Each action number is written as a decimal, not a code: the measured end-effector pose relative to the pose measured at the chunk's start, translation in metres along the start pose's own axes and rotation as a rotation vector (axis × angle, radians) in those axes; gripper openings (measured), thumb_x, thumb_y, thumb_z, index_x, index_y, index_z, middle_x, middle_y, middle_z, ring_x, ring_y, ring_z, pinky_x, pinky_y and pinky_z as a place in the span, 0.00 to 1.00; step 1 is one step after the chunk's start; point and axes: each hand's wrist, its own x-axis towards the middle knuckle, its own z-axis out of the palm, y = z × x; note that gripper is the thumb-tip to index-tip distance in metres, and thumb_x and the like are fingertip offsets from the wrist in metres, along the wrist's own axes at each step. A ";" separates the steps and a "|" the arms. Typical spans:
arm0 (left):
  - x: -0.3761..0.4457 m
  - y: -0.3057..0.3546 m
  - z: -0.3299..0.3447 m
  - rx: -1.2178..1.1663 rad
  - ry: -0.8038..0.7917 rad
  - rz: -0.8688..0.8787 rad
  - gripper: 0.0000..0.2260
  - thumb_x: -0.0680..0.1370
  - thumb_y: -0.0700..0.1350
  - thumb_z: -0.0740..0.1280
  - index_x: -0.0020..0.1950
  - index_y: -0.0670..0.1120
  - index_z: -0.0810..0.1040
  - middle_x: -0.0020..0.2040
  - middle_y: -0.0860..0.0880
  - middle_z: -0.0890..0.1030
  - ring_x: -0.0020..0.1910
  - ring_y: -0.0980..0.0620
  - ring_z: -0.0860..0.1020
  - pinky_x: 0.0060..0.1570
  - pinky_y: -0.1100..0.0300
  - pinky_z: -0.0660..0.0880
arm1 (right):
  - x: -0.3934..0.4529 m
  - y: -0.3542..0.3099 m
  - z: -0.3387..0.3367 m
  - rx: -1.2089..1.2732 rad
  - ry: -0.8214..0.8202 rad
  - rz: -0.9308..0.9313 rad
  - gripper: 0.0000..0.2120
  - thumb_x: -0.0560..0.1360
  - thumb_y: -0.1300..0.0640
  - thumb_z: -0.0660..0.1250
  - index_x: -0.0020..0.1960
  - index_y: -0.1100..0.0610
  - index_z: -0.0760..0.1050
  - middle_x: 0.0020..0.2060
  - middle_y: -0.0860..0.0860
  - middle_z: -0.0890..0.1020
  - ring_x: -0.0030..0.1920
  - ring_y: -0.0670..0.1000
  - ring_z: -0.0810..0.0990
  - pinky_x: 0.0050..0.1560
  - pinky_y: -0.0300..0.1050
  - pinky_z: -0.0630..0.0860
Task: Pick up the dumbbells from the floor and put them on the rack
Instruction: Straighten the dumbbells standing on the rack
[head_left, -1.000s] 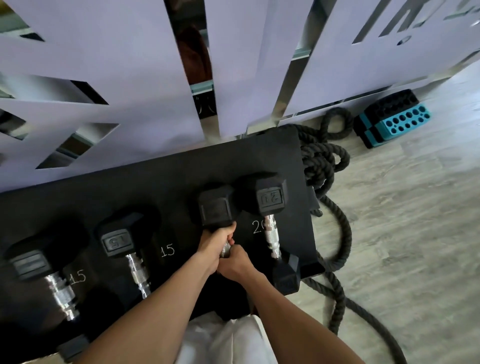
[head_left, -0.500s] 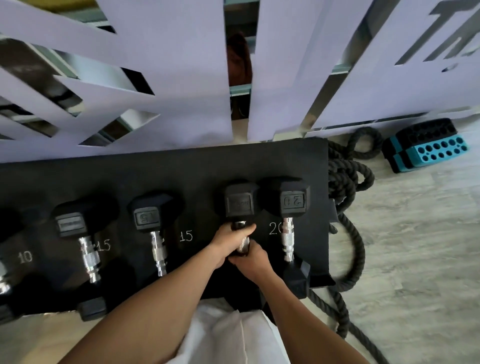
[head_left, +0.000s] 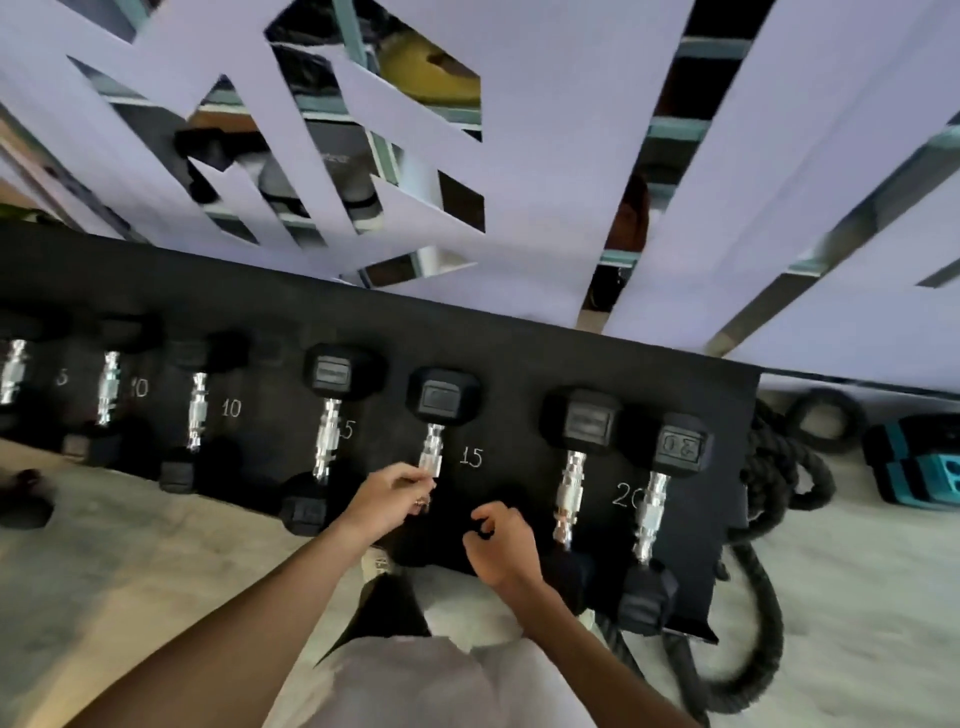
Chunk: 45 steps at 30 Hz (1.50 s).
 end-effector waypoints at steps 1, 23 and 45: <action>0.005 -0.003 -0.013 -0.005 -0.005 0.008 0.06 0.80 0.49 0.69 0.55 0.49 0.83 0.51 0.47 0.86 0.45 0.51 0.83 0.44 0.61 0.76 | 0.005 -0.008 0.009 0.001 -0.026 0.016 0.16 0.76 0.57 0.68 0.64 0.52 0.79 0.54 0.49 0.78 0.51 0.47 0.77 0.58 0.41 0.77; 0.114 0.000 -0.027 0.130 -0.340 0.070 0.21 0.80 0.51 0.70 0.72 0.52 0.72 0.63 0.51 0.80 0.58 0.54 0.78 0.49 0.66 0.72 | 0.084 -0.054 0.096 0.250 0.086 0.367 0.17 0.79 0.49 0.68 0.65 0.54 0.73 0.57 0.52 0.83 0.60 0.56 0.81 0.62 0.52 0.76; 0.133 0.003 0.009 0.147 -0.221 0.050 0.07 0.80 0.50 0.69 0.56 0.49 0.79 0.56 0.51 0.82 0.56 0.52 0.80 0.60 0.55 0.76 | 0.081 -0.050 0.078 0.024 0.061 0.292 0.17 0.81 0.48 0.66 0.60 0.60 0.72 0.55 0.57 0.84 0.58 0.61 0.81 0.53 0.51 0.73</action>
